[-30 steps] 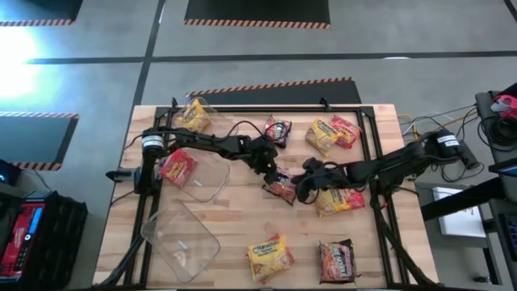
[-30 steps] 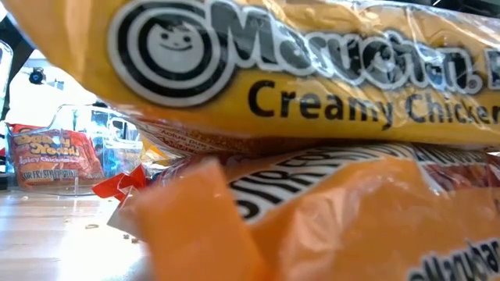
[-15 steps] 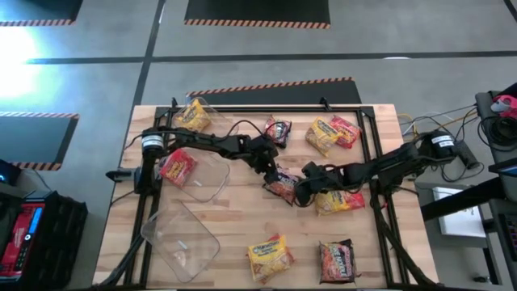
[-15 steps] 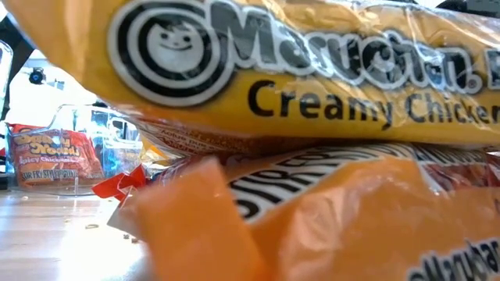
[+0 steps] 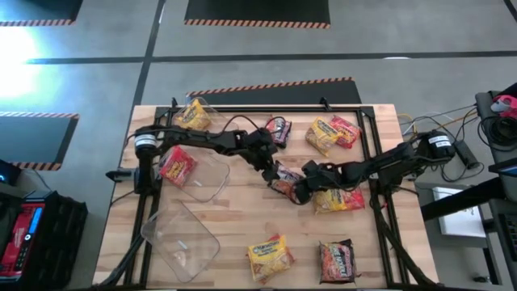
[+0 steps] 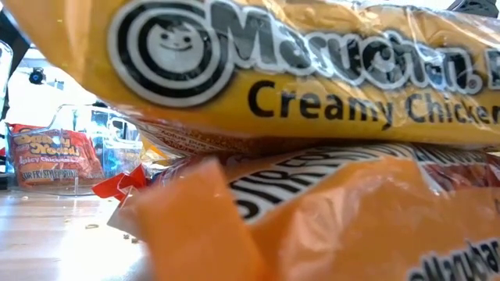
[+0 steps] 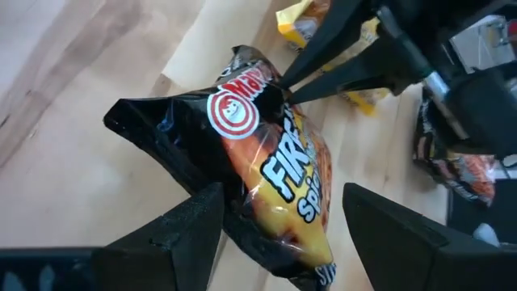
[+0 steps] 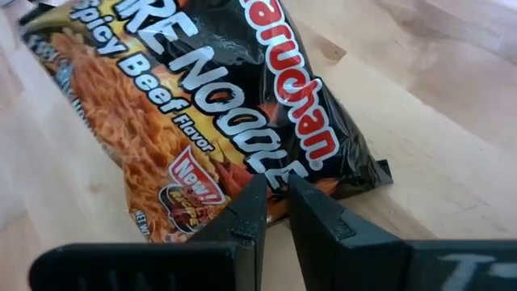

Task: Sort Maruchan noodles
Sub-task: Put the noodles pack into the bottom transparent bin

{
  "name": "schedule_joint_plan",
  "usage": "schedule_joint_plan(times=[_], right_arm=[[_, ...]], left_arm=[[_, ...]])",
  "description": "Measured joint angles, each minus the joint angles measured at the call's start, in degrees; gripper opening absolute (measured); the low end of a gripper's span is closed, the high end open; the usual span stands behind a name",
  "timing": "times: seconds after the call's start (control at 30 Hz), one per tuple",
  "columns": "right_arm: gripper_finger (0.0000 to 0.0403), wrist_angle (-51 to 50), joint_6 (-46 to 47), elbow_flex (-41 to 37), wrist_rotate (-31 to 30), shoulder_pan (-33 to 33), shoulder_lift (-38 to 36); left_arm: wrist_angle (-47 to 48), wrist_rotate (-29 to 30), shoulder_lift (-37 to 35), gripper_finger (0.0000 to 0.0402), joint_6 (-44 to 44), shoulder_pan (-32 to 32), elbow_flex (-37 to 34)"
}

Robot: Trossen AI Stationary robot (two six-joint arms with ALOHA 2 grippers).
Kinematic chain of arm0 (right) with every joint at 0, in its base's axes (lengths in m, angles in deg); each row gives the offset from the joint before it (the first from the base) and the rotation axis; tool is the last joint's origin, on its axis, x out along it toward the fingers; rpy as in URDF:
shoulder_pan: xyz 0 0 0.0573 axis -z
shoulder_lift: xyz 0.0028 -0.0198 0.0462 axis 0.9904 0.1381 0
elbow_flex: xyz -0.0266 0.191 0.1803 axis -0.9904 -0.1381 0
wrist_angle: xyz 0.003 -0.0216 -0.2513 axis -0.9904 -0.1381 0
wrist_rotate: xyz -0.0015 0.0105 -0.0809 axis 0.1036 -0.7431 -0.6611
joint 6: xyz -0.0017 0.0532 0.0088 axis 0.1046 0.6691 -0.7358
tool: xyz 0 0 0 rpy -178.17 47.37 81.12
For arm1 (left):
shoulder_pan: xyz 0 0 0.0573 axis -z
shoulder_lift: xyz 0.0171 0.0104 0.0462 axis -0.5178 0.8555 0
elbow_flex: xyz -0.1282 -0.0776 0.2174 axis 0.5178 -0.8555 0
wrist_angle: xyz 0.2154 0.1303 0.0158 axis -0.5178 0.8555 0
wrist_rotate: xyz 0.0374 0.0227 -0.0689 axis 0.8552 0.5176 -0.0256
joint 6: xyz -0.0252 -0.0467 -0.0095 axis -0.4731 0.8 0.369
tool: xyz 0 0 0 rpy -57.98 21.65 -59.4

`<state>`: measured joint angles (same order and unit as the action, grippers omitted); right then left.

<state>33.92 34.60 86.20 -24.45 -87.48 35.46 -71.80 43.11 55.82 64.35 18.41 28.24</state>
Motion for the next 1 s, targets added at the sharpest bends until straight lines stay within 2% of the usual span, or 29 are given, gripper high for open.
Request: schedule_joint_plan(times=[0.43,0.73,1.0], right_arm=[[0.0043,-0.1,-3.6,0.0,-0.6,0.1,0.5],[0.0043,0.2,-5.3,-0.1,-0.7,0.1,1.1],[0.0043,0.4,-6.2,0.0,-1.9,0.1,1.2]], left_arm=[[4.6,0.1,-0.1,0.0238,7.6,-0.5,0.0],[-0.1,0.0,-0.1,0.0238,16.8,-0.5,0.0],[-1.5,0.2,-0.1,0.0238,19.9,-0.6,0.0]])
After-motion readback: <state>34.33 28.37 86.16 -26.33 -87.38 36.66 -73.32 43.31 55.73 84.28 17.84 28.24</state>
